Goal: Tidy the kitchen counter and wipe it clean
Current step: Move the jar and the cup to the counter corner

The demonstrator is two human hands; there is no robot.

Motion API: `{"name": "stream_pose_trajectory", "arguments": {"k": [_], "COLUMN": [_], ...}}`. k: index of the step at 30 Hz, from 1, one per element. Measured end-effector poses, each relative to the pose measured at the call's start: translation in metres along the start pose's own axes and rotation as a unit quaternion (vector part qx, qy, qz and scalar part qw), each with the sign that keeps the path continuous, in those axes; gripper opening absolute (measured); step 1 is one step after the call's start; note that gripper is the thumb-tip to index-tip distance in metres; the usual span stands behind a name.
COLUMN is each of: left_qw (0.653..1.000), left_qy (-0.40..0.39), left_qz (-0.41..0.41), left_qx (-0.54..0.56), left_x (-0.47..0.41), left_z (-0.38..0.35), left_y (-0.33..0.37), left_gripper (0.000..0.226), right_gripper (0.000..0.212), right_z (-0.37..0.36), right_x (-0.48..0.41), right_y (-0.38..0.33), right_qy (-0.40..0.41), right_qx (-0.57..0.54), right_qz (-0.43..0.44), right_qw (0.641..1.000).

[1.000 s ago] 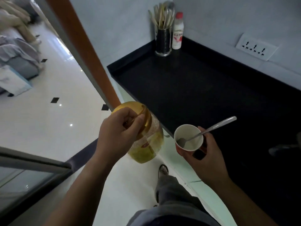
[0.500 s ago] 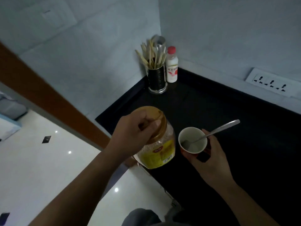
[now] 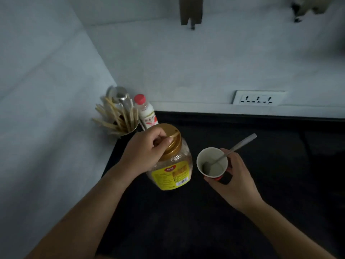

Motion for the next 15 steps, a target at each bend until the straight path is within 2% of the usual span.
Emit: {"name": "stream_pose_trajectory", "arguments": {"k": [4, 8, 15], "left_qw": [0.998, 0.993, 0.99], "left_qy": [-0.029, -0.05, -0.015], "left_qz": [-0.063, -0.108, -0.143], "left_qx": [-0.006, -0.005, -0.011], "left_x": [-0.042, -0.073, -0.121], "left_z": [0.003, 0.008, 0.003], "left_y": [-0.022, -0.038, -0.055], "left_gripper": [0.013, 0.014, 0.01], "right_gripper": [0.076, 0.076, 0.079], "right_z": [-0.003, -0.01, -0.018], "right_x": [-0.009, -0.019, -0.028], "right_y": [-0.007, -0.013, -0.002], "right_qy": [0.061, 0.087, 0.115], "right_qx": [0.02, 0.029, 0.072], "right_qz": [-0.01, -0.028, -0.073], "right_qw": [0.998, 0.995, 0.988]}}
Point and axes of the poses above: each hand's wrist, its own x-axis away from the middle knuckle, its own z-axis out of the back of the hand, y = z × x, the point moved 8 cm from there along -x, towards the middle knuckle, and after that the axes turned 13 degrees about -z, right-handed, at the moved point
